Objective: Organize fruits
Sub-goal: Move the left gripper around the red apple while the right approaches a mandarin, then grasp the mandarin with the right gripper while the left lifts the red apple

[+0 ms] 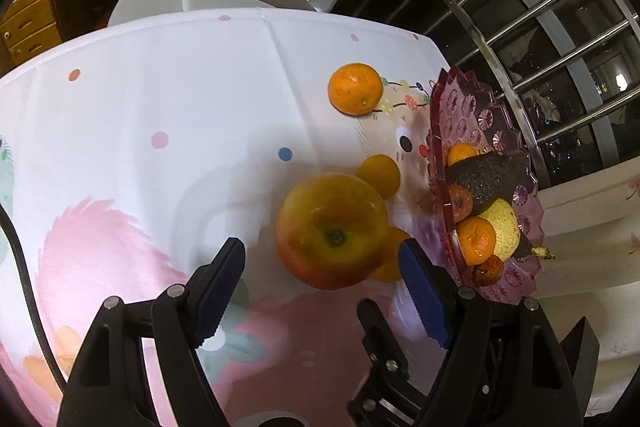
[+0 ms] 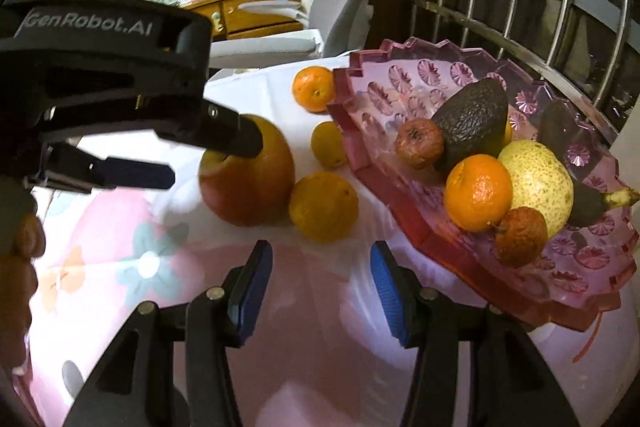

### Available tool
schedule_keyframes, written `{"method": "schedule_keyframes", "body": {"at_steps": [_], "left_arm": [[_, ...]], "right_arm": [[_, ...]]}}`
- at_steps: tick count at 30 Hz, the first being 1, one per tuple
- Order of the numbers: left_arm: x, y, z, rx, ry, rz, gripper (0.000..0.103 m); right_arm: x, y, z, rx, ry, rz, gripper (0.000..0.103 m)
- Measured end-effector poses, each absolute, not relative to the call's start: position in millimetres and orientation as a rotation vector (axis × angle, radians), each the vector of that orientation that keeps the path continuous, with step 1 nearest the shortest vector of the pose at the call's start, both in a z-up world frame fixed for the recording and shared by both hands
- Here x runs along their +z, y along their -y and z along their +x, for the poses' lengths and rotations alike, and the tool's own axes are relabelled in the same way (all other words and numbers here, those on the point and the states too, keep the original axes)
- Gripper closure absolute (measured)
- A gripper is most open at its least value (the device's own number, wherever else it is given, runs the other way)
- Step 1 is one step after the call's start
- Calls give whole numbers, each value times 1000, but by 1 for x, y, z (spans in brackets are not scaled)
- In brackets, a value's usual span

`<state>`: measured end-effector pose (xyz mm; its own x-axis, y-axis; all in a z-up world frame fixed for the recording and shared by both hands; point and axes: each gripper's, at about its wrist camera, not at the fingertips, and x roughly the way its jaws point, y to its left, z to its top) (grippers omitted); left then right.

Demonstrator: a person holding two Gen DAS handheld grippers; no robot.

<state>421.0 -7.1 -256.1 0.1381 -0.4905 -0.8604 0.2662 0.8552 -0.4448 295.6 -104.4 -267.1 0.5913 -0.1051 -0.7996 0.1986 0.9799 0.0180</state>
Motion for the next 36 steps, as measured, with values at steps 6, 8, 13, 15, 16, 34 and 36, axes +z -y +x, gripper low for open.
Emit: {"method": "schedule_keyframes", "body": {"at_steps": [6,8,13,15,16,34,36], "left_arm": [[-261,15,421,-554,-1333,-200,25],[-263,18,421,-554,-1339,-202,25],[-268,22,422,-552,-1347,-220,26],[-271,24,422,-542,-1353,-219,28],[-272,24,423,-541,-1356,-220,28],[-279,14,423,-507,-1343,-225,37],[-276,7,423,-497,-1334,-236,37]], "right_arm": [[-272,108,304,-213,-897,135,52],[-272,108,306,-216,-889,142,52],[-275,107,308,-230,-879,135,52],[-276,108,309,-231,-875,139,52],[-276,109,310,-236,-876,142,52],[-277,114,315,-228,-871,163,62],[-277,113,316,-221,-876,159,64]]}}
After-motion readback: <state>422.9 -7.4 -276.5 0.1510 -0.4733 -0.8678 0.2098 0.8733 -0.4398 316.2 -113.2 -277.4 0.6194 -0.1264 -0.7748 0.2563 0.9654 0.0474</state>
